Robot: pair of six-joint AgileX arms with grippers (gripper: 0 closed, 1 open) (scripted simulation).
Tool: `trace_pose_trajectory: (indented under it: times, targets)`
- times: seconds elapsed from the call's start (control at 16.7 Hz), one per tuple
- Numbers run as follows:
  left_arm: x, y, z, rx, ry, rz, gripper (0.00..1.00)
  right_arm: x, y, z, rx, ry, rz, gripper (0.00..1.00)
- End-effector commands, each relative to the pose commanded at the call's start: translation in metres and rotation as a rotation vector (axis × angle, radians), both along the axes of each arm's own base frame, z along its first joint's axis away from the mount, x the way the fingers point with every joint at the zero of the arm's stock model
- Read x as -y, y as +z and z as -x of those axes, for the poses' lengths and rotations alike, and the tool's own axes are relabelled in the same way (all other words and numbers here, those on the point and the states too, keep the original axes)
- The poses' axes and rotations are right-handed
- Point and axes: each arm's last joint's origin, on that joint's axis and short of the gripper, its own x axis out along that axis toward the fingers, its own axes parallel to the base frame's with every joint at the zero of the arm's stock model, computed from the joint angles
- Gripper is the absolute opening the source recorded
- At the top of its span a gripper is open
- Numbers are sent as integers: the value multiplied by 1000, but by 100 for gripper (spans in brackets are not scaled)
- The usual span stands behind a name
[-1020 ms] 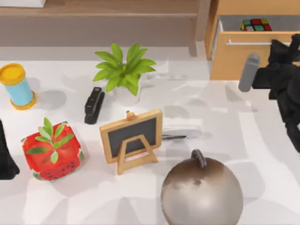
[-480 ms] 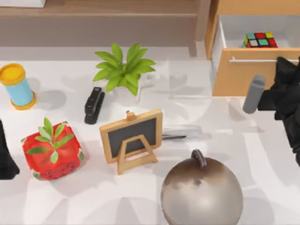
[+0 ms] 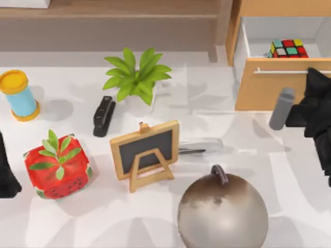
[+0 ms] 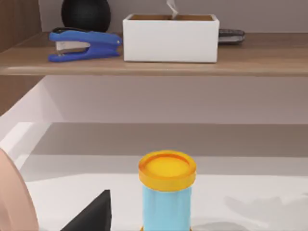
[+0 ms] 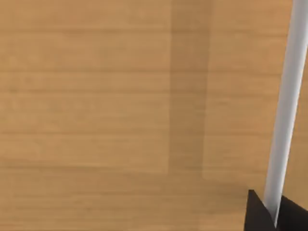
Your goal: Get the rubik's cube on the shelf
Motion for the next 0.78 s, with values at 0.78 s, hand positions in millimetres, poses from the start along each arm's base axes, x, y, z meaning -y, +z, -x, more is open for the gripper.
trace_pose_trajectory:
  times: [0.78]
  targets:
    - [0, 0, 0, 0, 0, 0, 100, 1, 0, 59, -3, 1, -1, 8]
